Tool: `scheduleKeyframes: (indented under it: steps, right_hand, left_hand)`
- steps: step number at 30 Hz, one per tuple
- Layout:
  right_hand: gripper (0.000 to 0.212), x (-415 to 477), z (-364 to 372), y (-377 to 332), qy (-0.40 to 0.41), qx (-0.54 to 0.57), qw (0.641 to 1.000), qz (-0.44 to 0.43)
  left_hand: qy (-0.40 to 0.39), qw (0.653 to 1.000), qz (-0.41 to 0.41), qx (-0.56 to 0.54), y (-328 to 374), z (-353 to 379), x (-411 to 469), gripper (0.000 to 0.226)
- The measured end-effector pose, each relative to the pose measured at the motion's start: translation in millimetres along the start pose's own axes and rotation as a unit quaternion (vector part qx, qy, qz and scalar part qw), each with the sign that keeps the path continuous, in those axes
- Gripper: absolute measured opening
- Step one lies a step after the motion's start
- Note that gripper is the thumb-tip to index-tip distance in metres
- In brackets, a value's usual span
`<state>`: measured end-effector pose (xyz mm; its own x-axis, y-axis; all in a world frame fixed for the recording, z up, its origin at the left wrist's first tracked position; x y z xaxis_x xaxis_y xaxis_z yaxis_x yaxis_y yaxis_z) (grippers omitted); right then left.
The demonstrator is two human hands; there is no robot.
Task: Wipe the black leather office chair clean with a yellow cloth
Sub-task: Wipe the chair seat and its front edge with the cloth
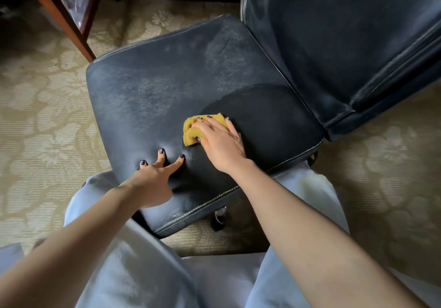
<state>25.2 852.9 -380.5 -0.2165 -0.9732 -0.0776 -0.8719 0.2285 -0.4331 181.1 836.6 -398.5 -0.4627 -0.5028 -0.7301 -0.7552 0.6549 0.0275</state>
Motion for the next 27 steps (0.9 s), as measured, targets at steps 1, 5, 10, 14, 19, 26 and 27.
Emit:
scheduleKeyframes:
  steps: [1, 5, 10, 14, 19, 26, 27]
  right_hand:
    - [0.03, 3, -1, 3, -0.001, -0.002, 1.0, 0.005]
    - [0.033, 14, -7, 22, -0.017, -0.008, 0.999, 0.037]
    - [0.038, 17, -27, 73, -0.003, -0.009, 0.993, 0.119]
    - [0.04, 2, -46, 116, 0.008, -0.017, 0.985, 0.17]
    - [0.039, -27, -63, 153, 0.052, -0.015, 0.973, 0.226]
    - [0.044, -84, -51, 137, 0.105, 0.006, 0.959, 0.262]
    - [0.044, -91, -44, 130, 0.108, 0.017, 0.96, 0.259]
  left_hand:
    - [0.001, 1.0, -0.001, 0.001, 1, 0, 0, 0.083]
    - [0.0, 1.0, -0.002, -0.022, 3, 0, -1, 0.084]
    - [0.0, 0.998, -0.011, -0.058, 13, 2, -5, 0.084]
    - [0.012, 0.997, -0.025, -0.071, 27, 5, -8, 0.085]
    - [0.022, 0.995, -0.034, -0.094, 42, 12, -10, 0.088]
    - [0.039, 0.993, -0.051, -0.095, 61, 16, -9, 0.085]
    - [0.045, 0.993, -0.052, -0.091, 63, 17, -9, 0.085]
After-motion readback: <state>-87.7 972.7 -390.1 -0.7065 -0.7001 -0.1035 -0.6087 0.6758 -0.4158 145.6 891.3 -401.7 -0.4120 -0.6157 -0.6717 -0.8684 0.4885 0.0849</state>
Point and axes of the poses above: each hand's wrist, its own x-axis towards the middle knuckle, its own z-axis out of the palm, y = z × x, the point moved 7 cm from there along x, towards the middle knuckle
